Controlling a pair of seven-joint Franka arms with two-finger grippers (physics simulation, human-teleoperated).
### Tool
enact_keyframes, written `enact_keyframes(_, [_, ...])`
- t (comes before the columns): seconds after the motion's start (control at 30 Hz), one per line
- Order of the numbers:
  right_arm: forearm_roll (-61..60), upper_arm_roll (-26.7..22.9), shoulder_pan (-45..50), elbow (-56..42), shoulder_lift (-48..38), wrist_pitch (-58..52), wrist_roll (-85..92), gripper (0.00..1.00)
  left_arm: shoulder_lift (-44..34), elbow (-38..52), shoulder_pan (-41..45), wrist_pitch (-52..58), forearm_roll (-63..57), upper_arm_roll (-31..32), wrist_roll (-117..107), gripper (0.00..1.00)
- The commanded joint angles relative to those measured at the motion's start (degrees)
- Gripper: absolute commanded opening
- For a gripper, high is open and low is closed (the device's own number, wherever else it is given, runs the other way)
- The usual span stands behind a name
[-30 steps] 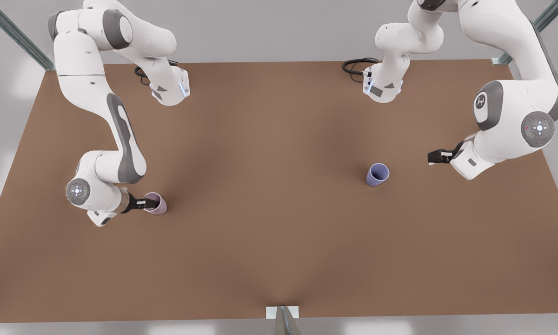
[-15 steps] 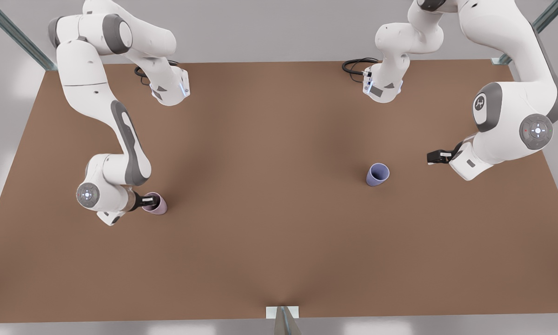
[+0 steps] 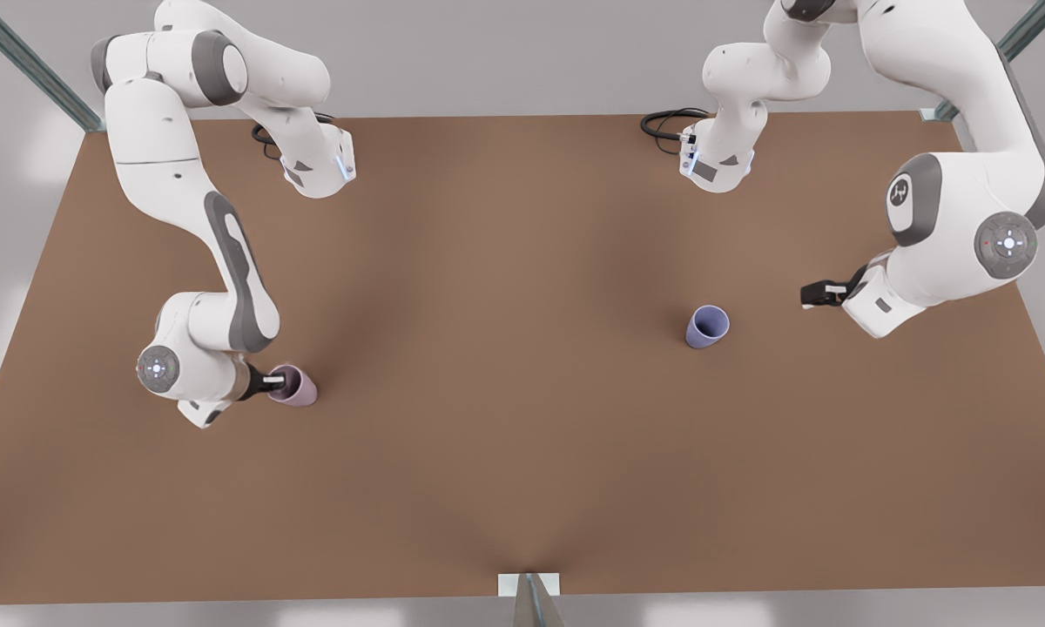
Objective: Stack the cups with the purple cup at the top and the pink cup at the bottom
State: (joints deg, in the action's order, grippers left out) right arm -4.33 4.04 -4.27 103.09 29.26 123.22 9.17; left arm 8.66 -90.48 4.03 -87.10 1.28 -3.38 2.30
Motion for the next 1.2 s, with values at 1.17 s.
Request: enact_keyframes(1.17, [0.28, 2.11, 36.97, -62.75, 36.22, -19.07, -45.20, 0.21, 0.66, -21.76, 5.99, -22.24, -1.02, 5.75, -5.02, 1.00])
